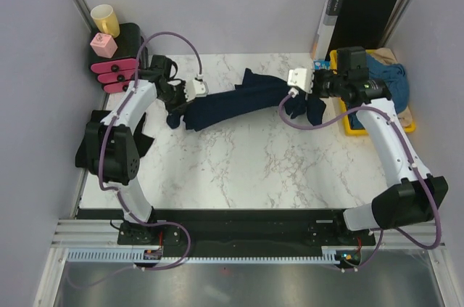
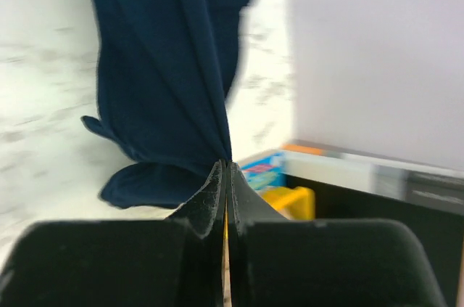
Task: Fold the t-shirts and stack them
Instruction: Move the tshirt to the center of the board
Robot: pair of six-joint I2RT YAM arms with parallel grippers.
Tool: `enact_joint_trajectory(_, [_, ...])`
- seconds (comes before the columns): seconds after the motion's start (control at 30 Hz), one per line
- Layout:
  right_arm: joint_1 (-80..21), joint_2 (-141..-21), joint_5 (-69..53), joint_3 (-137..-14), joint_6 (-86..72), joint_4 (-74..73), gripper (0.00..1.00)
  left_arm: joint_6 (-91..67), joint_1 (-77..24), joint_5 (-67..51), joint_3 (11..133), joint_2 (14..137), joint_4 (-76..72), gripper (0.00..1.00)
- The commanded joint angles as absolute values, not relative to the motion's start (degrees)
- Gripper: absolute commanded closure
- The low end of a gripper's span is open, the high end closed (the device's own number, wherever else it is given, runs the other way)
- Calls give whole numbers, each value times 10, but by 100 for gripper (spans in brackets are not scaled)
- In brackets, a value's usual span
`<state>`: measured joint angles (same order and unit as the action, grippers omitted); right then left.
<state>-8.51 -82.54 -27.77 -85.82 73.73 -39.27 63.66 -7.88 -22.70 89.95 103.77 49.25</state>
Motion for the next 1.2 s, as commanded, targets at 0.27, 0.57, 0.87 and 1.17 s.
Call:
enact_joint_trajectory(0.27, [-163, -780, -302, -698, 815, -603, 100, 826, -95, -162, 733, 999, 634, 98])
enact_joint_trajectory(0.57, [-173, -882, -252, -729, 722, -444, 77, 784, -101, -101, 765, 1055, 622, 98])
enact_joint_trajectory(0.87, [-174, -868, -94, -658, 566, -122, 29, 655, -96, -2, 743, 1060, 439, 98])
enact_joint_trajectory(1.17, [-174, -751, -183, -638, 670, -400, 31, 593, -91, -20, 759, 999, 446, 19])
